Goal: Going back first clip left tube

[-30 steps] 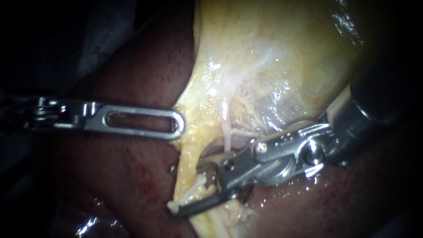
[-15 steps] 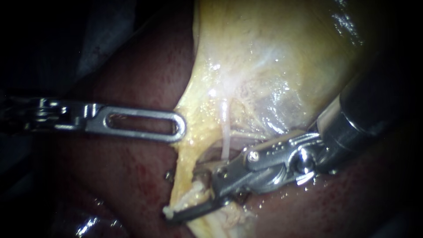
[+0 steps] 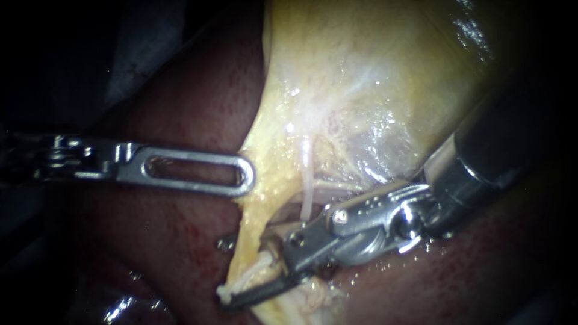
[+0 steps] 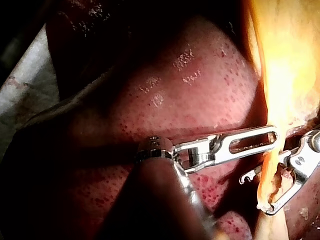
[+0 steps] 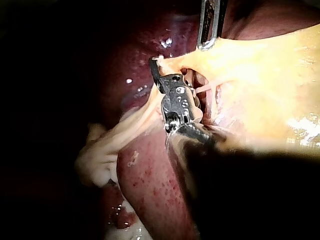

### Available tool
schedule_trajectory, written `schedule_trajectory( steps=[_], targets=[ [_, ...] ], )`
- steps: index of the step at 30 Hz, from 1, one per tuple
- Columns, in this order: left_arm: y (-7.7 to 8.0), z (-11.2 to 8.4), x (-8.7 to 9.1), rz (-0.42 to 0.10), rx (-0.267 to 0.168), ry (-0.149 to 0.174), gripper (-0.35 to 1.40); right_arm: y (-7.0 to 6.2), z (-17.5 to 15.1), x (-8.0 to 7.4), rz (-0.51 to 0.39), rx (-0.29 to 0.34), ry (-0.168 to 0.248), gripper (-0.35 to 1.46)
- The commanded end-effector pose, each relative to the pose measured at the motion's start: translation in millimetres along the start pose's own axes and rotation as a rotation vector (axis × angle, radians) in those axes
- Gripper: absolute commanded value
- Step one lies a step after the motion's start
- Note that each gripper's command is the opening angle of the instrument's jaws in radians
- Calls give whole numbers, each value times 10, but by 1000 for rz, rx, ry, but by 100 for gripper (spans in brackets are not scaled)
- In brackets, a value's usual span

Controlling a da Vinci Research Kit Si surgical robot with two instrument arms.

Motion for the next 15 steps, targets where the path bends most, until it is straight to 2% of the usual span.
schedule_trajectory(
  steps=[1,15],
  targets=[
    [0,0,0,0,-1,0,-35,-1,2,-1,-2,0,-2,60],
    [0,0,0,0,-1,0,-35,-3,13,-3,17,1,2,60]
  ],
)
